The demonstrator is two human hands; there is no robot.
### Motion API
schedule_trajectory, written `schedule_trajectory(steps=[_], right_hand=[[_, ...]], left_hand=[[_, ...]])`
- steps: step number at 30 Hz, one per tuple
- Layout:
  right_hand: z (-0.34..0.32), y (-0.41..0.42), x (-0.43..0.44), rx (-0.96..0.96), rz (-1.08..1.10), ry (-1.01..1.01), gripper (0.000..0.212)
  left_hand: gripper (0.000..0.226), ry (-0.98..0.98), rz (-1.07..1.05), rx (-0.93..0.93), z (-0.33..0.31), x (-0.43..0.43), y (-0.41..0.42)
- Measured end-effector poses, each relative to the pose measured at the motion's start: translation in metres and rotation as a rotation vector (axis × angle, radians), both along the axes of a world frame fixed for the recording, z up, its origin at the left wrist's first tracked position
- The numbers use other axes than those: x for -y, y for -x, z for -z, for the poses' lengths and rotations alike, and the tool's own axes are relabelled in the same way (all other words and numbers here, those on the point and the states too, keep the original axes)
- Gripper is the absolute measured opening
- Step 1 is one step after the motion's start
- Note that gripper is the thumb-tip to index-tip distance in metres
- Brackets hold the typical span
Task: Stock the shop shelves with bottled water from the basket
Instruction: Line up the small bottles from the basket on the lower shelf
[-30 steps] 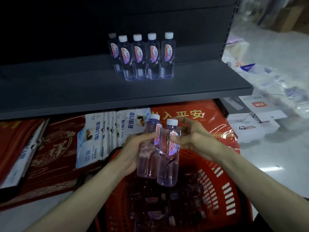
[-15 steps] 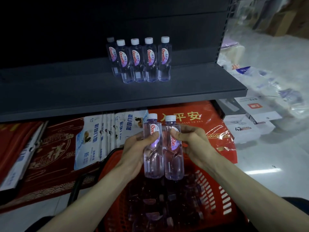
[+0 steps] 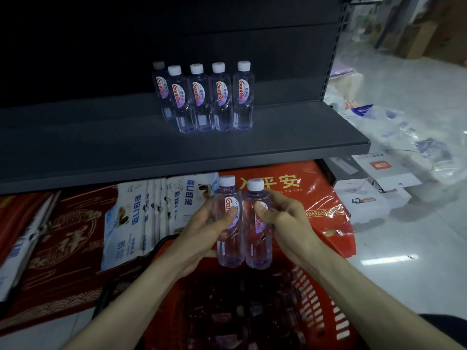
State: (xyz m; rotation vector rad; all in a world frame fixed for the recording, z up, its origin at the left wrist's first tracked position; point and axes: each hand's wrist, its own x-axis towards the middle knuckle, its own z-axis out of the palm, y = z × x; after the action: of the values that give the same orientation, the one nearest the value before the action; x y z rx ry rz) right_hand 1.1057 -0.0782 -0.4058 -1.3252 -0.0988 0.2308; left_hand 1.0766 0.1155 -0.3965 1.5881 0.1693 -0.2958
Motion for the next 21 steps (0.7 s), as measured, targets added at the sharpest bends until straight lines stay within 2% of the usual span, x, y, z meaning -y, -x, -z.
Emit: schedule_trajectory(steps=[5,11,19,21], right_hand=[[-0.005,0.002,-0.005,0.035,-0.052,0.022,0.052],[-0.028,-0.005,0.000,0.059,-0.029,0.027,0.046],[-0.101,-0.065,0.019,0.226,0.085,-0.011,0.042],[-0.120,-0.087,0.026,0.277,0.121,-0.001,0.039]], left_hand=[[0.042,0.062,-0.051,0.013,-0.003,0.000,0.001],[0.049,0.057,0.007,0.083,-0.021,0.003,-0.005],[0.032,-0.022,0.037,0.314,-0.086,0.029,-0.086],[0.036,-0.040,0.021,0.378,-0.098,0.039,-0.115]])
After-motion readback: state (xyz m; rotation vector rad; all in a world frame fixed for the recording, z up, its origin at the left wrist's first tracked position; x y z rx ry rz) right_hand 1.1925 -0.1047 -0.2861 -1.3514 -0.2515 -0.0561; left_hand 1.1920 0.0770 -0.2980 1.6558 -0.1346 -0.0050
